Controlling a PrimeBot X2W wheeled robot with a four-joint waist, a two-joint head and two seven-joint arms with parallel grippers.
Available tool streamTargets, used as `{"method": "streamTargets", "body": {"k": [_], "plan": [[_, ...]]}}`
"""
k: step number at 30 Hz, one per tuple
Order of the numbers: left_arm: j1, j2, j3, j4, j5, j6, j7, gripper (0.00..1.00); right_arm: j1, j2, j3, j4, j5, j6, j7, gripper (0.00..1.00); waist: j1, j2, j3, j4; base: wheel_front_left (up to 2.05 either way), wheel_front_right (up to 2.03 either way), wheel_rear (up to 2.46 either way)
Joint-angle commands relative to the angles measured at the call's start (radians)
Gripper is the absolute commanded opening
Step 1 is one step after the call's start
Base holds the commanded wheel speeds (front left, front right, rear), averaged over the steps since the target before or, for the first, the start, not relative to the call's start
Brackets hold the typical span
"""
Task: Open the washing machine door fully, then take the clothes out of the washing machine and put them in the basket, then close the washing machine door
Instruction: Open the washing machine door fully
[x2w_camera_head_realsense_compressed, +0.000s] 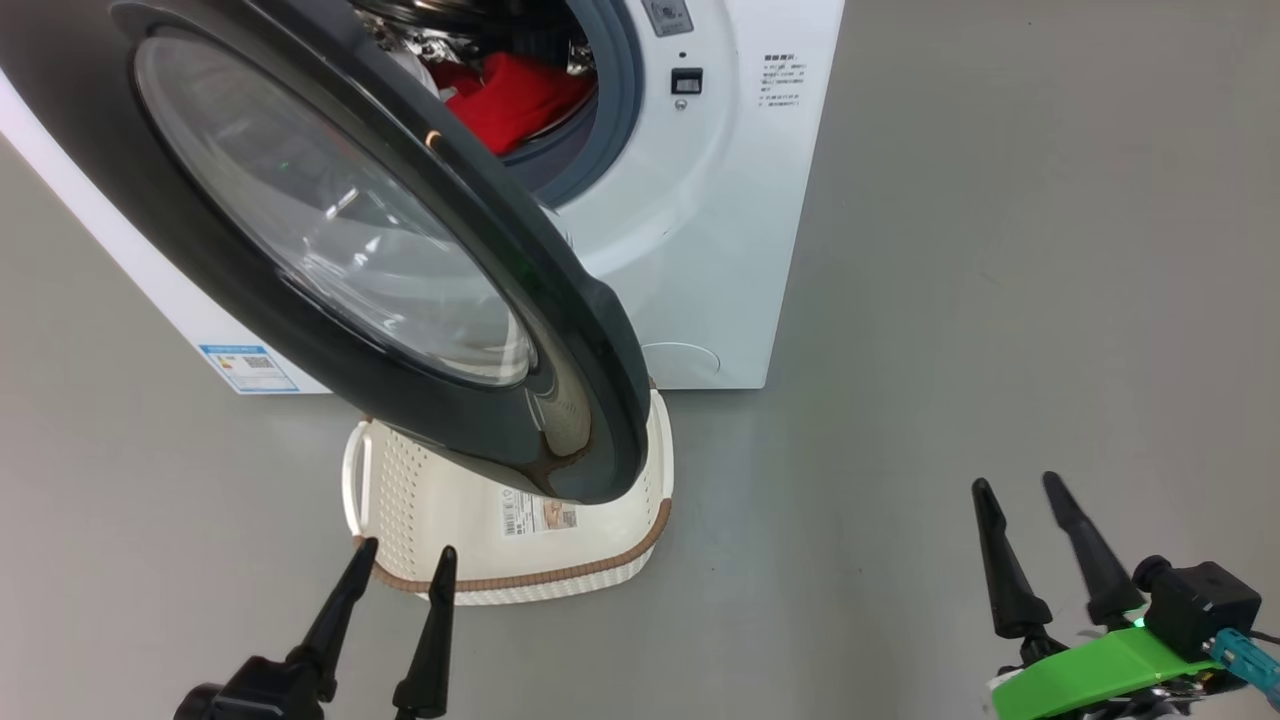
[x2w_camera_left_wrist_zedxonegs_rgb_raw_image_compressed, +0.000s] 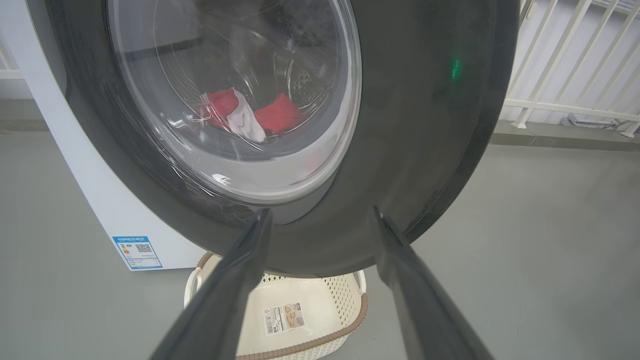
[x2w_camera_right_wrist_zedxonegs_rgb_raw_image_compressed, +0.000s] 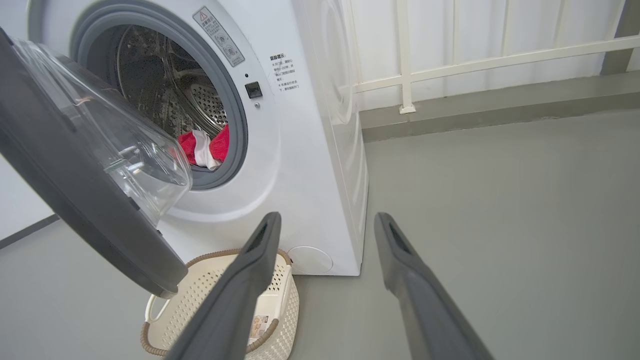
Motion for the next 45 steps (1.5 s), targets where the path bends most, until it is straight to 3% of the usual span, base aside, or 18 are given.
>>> {"method": "streamTargets", "body": {"k": [1,2,3,4,9,14,15,16,18,23,24,26,35,45], "plan": [[-0.008,0.009,0.03,-0.024,0.01,-0.005,-0.012,1.0,-0.013,-0.004,0.035,-0.029,0.021,0.005,-0.009,0.68,0.0,0.0,0.001,0.001,0.0,0.0,0.0],[-0.008,0.009,0.03,-0.024,0.009,-0.005,-0.012,1.0,-0.02,-0.003,0.041,-0.031,0.046,0.005,-0.009,0.36,0.0,0.0,0.001,0.001,0.0,0.0,0.0],[-0.008,0.009,0.03,-0.023,0.009,-0.005,-0.012,1.0,-0.028,-0.001,0.049,-0.031,0.074,0.005,-0.009,0.15,0.0,0.0,0.001,0.002,0.0,0.0,0.0],[-0.007,0.009,0.029,-0.023,0.009,-0.005,-0.012,1.0,-0.037,0.0,0.061,-0.03,0.104,0.005,-0.009,0.0,0.0,0.0,0.001,0.003,0.0,0.0,0.0],[-0.001,0.007,0.019,-0.022,0.009,-0.005,-0.012,1.0,-0.117,-0.006,0.154,-0.03,0.308,0.005,-0.009,0.0,0.0,0.0,-0.001,0.014,0.0,0.0,0.0],[-0.004,0.005,0.002,-0.022,0.006,-0.005,-0.012,1.0,-0.238,-0.038,0.305,-0.032,0.607,0.005,-0.009,0.0,0.0,0.0,0.007,0.037,0.0,0.0,0.0],[-0.008,0.003,-0.003,-0.021,0.003,-0.005,-0.012,1.0,-0.286,-0.055,0.371,-0.021,0.764,0.005,0.005,0.0,0.0,0.0,0.011,0.05,0.0,0.0,0.0],[-0.008,0.003,-0.003,-0.021,0.003,-0.005,-0.012,1.0,-0.286,-0.055,0.371,-0.021,0.764,0.005,0.005,0.0,0.0,0.0,0.011,0.05,0.0,0.0,0.0],[-0.012,0.001,-0.012,-0.02,-0.001,-0.005,-0.012,1.0,-0.36,-0.091,0.439,-0.024,0.956,0.005,0.078,0.0,0.0,0.0,0.021,0.071,0.0,0.0,0.0],[-0.024,-0.002,-0.023,-0.017,-0.011,-0.005,-0.012,1.0,-0.455,-0.119,0.456,-0.028,1.191,0.005,0.243,0.0,0.0,0.0,0.044,0.107,0.0,0.0,0.0],[-0.024,-0.002,-0.023,-0.017,-0.011,-0.005,-0.012,1.0,-0.455,-0.119,0.456,-0.028,1.191,0.005,0.243,0.0,0.0,0.0,0.044,0.107,0.0,0.0,0.0],[-0.032,-0.003,-0.033,-0.015,-0.018,-0.005,-0.012,1.0,-0.502,-0.129,0.441,-0.014,1.279,0.005,0.356,0.0,0.0,0.0,0.061,0.128,0.0,0.0,0.0],[-0.06,-0.005,-0.058,-0.012,-0.044,-0.005,-0.012,1.0,-0.609,-0.146,0.398,0.083,1.413,0.005,0.647,0.0,0.0,0.0,0.102,0.173,0.0,0.0,0.0],[-0.07,-0.005,-0.08,-0.003,-0.086,-0.005,-0.012,1.0,-0.692,-0.126,0.419,0.185,1.399,0.005,0.818,0.0,0.0,0.0,0.099,0.217,0.0,0.0,0.0]]}}
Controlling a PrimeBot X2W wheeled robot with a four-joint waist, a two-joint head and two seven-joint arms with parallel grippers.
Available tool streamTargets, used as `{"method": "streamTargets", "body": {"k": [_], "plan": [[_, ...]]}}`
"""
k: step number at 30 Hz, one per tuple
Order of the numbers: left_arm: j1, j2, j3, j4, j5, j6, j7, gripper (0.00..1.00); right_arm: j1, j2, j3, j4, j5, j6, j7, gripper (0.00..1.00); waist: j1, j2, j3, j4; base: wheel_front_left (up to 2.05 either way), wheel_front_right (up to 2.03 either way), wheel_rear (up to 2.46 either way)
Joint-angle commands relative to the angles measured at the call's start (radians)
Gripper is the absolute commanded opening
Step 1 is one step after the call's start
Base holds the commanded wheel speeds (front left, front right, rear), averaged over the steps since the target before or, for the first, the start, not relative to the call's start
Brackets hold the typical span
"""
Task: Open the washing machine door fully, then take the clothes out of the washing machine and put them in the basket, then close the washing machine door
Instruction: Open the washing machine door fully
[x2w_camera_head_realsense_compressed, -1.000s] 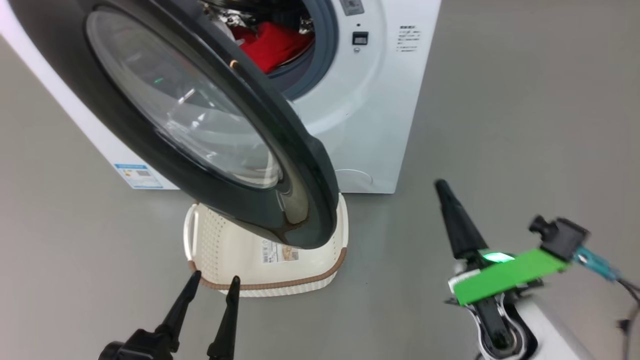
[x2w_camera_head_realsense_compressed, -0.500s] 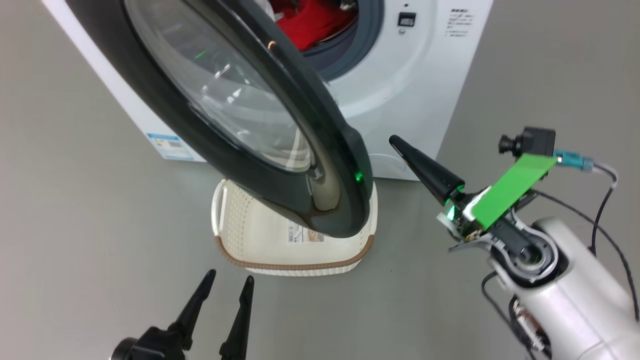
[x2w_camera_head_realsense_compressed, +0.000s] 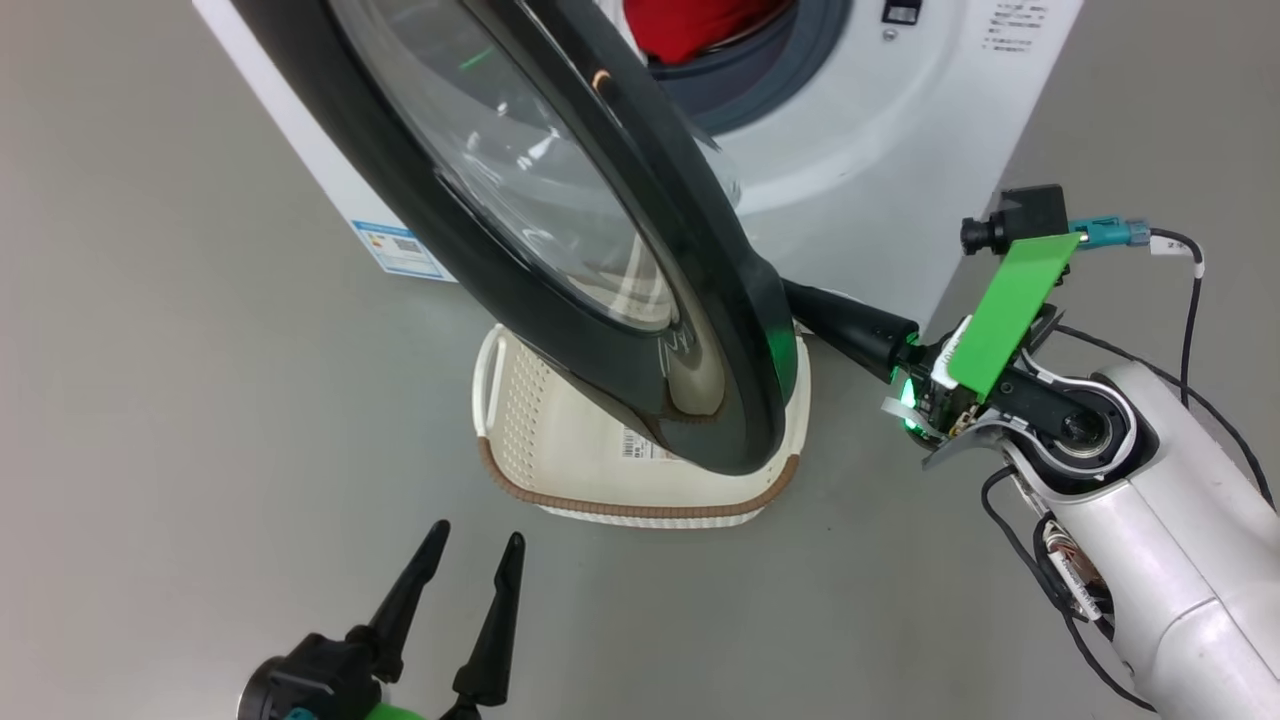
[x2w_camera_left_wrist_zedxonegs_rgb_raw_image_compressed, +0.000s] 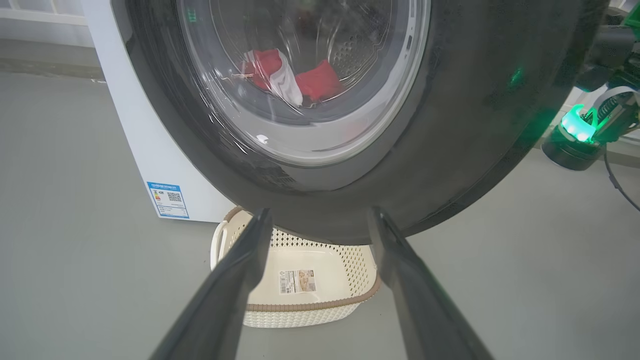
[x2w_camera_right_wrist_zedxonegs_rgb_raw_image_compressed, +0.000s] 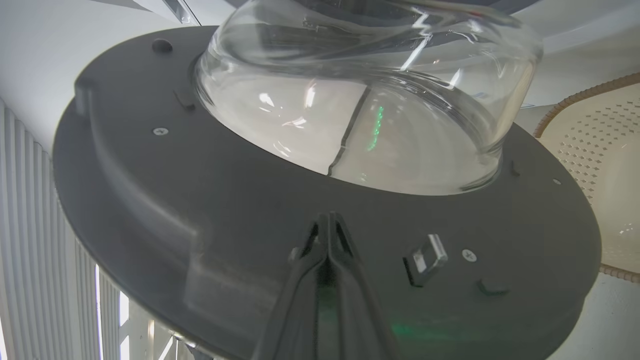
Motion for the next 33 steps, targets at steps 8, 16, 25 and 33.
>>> {"method": "streamTargets", "body": {"k": [8,16,25,33], "plan": [[0.004,0.006,0.038,-0.015,-0.014,-0.005,-0.012,1.0,0.031,0.055,0.021,-0.026,-0.038,0.005,0.06,0.0,0.0,-0.0001,-0.059,0.055,0.0,0.0,0.0],[0.04,0.006,0.057,-0.012,-0.011,-0.002,-0.012,1.0,0.099,0.091,0.033,-0.033,-0.066,0.005,0.096,0.0,0.0,-0.0001,-0.115,0.126,0.0,0.0,0.0],[0.075,0.006,0.072,-0.012,0.004,0.015,-0.012,1.0,0.153,0.135,0.034,-0.051,-0.074,0.005,0.11,0.0,0.0,-0.0001,-0.161,0.202,0.0,0.0,0.0],[0.092,0.006,0.109,-0.03,0.006,0.032,-0.012,1.0,0.149,0.156,0.054,-0.044,-0.072,0.005,0.109,0.0,0.0,-0.0001,-0.166,0.213,0.0,0.0,0.0]]}}
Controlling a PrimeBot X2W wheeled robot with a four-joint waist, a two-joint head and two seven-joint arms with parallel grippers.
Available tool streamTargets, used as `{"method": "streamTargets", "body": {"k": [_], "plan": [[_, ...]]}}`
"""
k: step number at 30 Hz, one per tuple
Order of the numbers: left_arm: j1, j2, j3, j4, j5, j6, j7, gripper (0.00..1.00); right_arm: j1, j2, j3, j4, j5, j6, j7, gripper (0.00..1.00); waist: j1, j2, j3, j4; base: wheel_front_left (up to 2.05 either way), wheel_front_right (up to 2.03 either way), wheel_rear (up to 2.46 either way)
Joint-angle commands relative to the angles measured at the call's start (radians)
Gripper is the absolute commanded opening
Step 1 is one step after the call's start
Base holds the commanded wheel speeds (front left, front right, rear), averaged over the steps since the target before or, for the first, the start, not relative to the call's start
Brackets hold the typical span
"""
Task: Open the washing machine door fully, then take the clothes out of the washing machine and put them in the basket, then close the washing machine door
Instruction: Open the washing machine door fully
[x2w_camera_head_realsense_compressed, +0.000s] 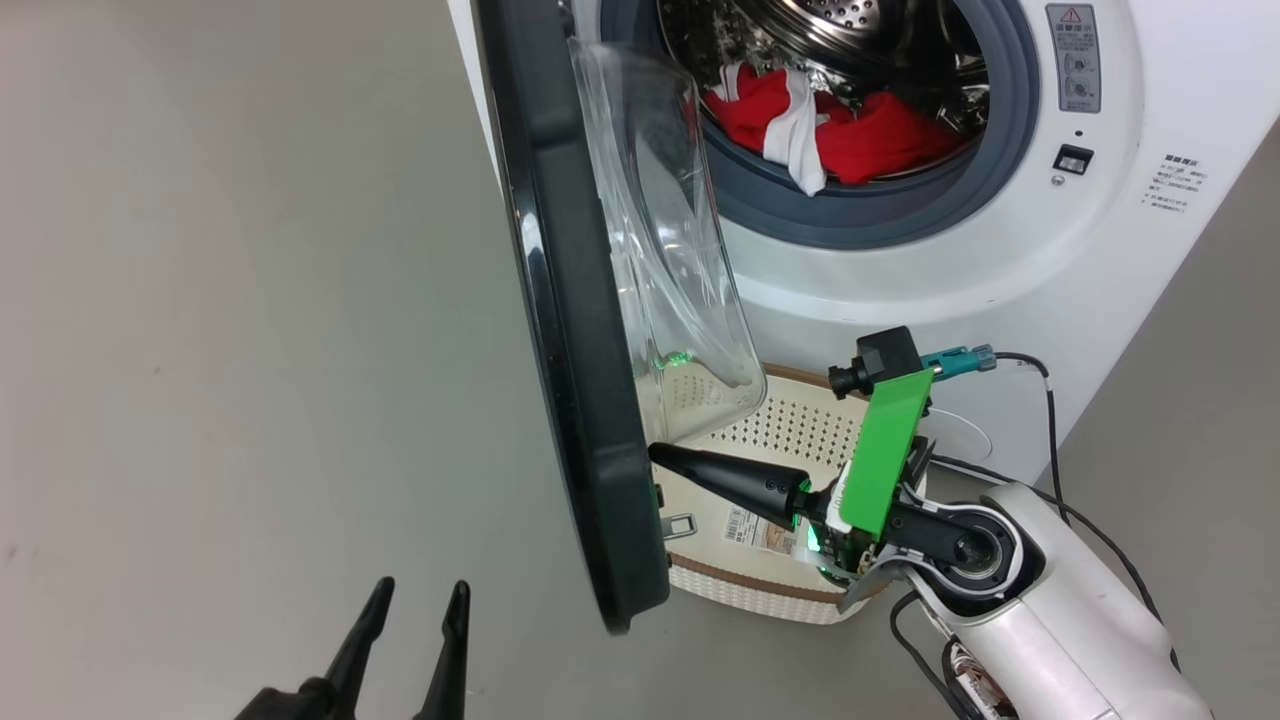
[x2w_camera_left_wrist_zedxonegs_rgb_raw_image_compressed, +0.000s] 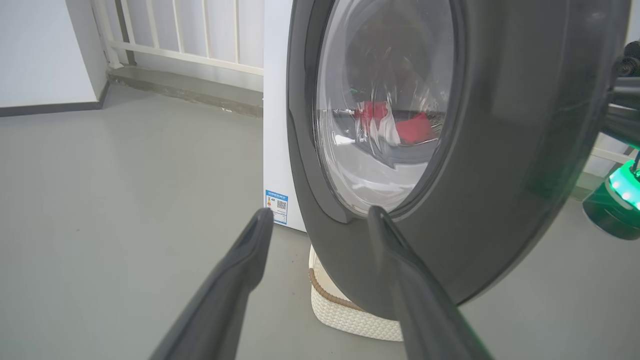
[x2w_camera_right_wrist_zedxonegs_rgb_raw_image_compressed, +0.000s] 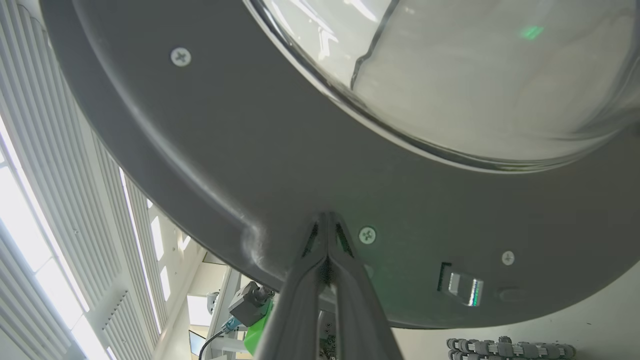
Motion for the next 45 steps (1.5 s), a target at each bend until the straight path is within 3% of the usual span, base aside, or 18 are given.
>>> {"method": "streamTargets", "body": {"k": [1,10,11,14,15,16,37,45], "plan": [[0.0,0.006,0.038,-0.029,0.003,0.004,-0.012,1.0,-0.012,0.028,0.019,-0.028,0.002,0.008,0.002,0.0,0.0,0.0,-0.003,0.003,0.0,0.0,0.0],[0.012,0.006,0.047,-0.041,0.006,0.007,-0.012,1.0,-0.018,0.031,0.067,-0.042,0.036,0.008,-0.041,0.0,0.0,0.0,-0.008,0.005,0.0,0.0,0.0],[0.011,0.006,0.046,-0.041,0.006,0.006,-0.012,1.0,-0.017,0.031,0.069,-0.041,0.032,0.008,-0.048,0.2,0.0,0.0,-0.008,0.004,0.0,0.0,0.0],[0.009,0.006,0.041,-0.036,0.01,0.002,-0.012,1.0,-0.01,0.031,0.066,-0.038,0.013,0.008,-0.067,0.47,0.0,0.0,-0.011,0.001,0.0,0.0,0.0],[0.008,0.006,0.039,-0.034,0.011,0.001,-0.012,1.0,-0.005,0.031,0.064,-0.038,0.004,0.008,-0.073,0.78,0.0,0.0,-0.013,0.0,0.0,0.0,0.0],[0.008,0.006,0.038,-0.032,0.014,0.0,-0.012,1.0,0.001,0.031,0.061,-0.038,-0.002,0.008,-0.077,1.0,0.0,0.0,-0.016,-0.002,0.0,0.0,0.0],[0.014,0.006,0.075,-0.006,0.036,-0.021,-0.012,1.0,0.234,0.008,-0.06,-0.026,-0.098,0.008,-0.192,1.0,0.0,0.0,-0.051,-0.074,0.0,0.0,0.0],[0.007,0.006,0.089,-0.003,0.031,-0.025,-0.012,1.0,0.293,-0.046,-0.058,-0.009,-0.236,0.008,-0.361,1.0,0.0,0.0,-0.04,-0.099,0.0,0.0,0.0]]}}
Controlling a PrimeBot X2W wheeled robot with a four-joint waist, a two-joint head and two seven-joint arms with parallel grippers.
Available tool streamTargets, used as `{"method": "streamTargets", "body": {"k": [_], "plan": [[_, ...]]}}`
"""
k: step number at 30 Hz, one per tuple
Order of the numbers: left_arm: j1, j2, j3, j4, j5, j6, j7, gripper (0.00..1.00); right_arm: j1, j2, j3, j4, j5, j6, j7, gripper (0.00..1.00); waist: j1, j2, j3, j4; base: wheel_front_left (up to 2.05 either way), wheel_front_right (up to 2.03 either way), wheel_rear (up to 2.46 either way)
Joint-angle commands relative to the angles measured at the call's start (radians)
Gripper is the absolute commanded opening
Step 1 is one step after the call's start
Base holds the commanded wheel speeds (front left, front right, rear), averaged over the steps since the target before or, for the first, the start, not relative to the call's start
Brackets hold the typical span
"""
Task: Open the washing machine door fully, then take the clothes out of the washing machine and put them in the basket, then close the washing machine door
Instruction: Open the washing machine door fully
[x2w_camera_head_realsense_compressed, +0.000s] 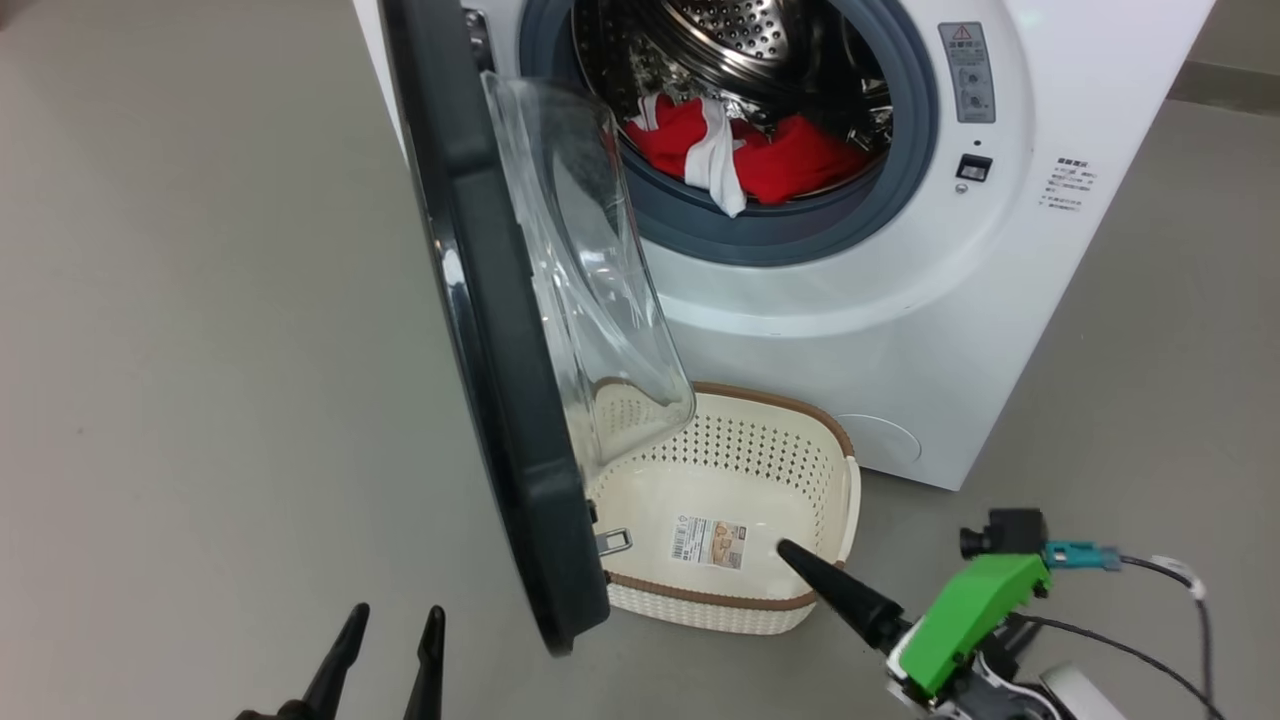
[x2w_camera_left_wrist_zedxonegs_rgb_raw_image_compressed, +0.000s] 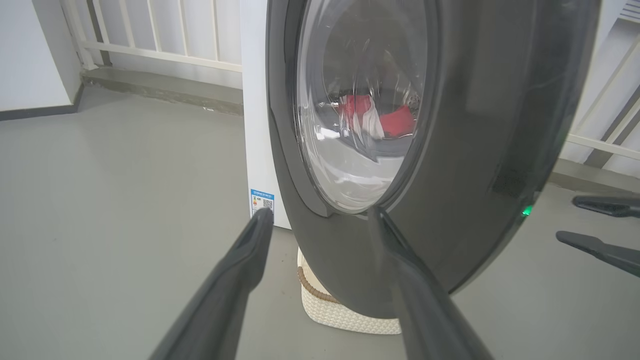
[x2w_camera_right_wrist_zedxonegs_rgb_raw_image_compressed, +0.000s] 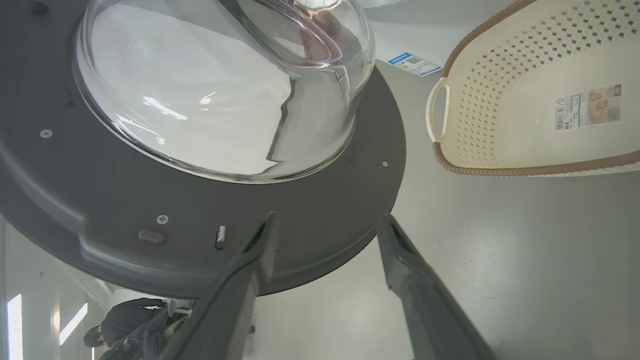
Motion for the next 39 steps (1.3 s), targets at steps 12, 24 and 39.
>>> {"method": "streamTargets", "body": {"k": [12,24,39], "plan": [[-0.033,0.005,0.046,-0.015,0.002,-0.008,-0.012,1.0,-0.026,-0.13,0.227,0.079,-0.336,0.008,-0.468,1.0,0.0,0.0,0.007,-0.031,0.0,0.0,0.0],[-0.043,0.005,0.05,-0.02,0.0,-0.011,-0.012,1.0,-0.03,-0.114,0.1,0.092,-0.774,0.008,-0.574,1.0,0.0,0.0,0.018,-0.036,0.0,0.0,0.0],[-0.042,0.005,0.052,-0.021,0.002,-0.012,-0.012,1.0,0.155,0.047,-0.239,-0.092,-1.207,0.008,-0.575,1.0,0.0,0.0,0.015,-0.03,0.0,0.0,0.0]]}}
